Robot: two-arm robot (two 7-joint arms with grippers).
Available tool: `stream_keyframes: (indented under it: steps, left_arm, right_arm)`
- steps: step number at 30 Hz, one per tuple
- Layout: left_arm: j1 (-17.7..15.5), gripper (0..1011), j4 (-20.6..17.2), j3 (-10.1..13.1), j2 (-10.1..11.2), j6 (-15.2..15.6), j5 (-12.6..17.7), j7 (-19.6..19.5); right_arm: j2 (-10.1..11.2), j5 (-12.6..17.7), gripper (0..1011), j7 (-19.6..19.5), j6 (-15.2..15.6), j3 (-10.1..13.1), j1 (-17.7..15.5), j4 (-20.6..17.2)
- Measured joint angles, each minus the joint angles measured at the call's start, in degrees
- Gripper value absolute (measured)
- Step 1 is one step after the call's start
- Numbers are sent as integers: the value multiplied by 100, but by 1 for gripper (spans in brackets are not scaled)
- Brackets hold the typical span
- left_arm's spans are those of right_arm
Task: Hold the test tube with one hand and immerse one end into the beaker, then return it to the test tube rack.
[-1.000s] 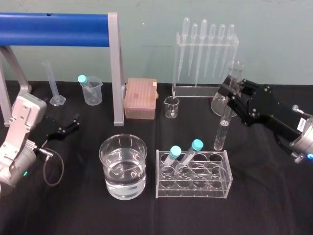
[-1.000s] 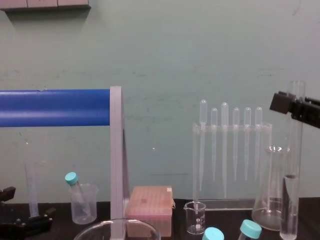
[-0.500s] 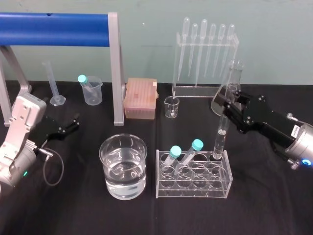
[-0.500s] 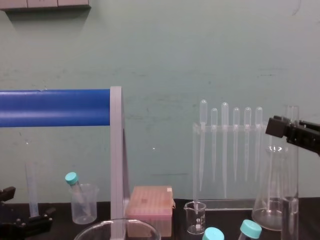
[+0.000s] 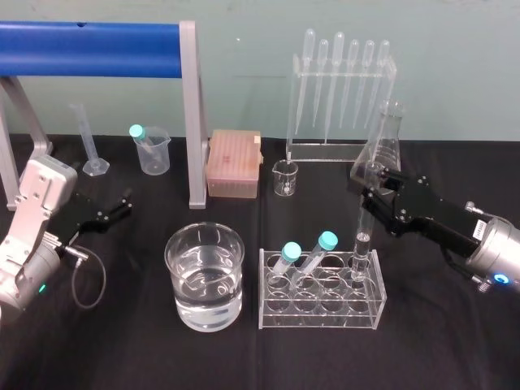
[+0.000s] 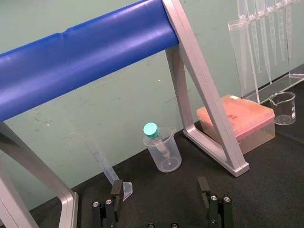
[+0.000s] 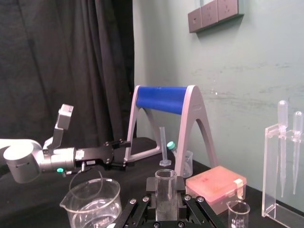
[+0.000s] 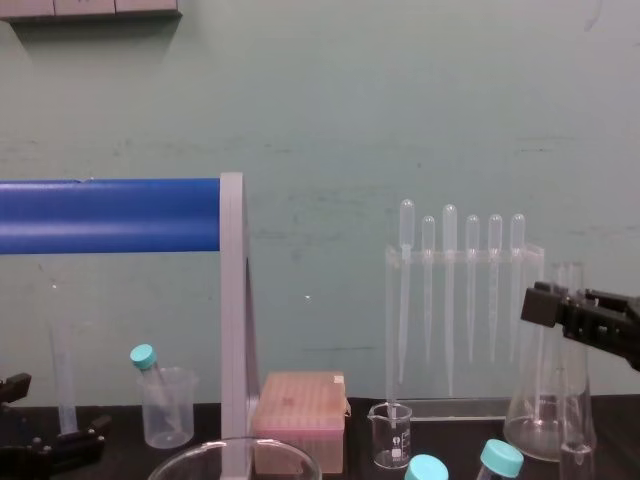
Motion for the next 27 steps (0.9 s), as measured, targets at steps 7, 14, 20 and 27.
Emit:
stream_keyframes:
  steps: [7, 14, 20, 27]
  left_arm:
    - [0, 1000, 0, 0, 0, 0, 0, 0]
    - [0, 1000, 0, 0, 0, 0, 0, 0]
    - [0, 1000, 0, 0, 0, 0, 0, 0]
    - [0, 1000, 0, 0, 0, 0, -1, 0]
  right_arm:
    - [-6, -85, 242, 130, -25, -104, 99, 175]
    - [-63, -119, 242, 218, -84, -169, 185, 363]
    - [-147, -143, 242, 313, -104, -250, 297, 578]
    - [-235, -183, 242, 390, -109, -340, 429, 797]
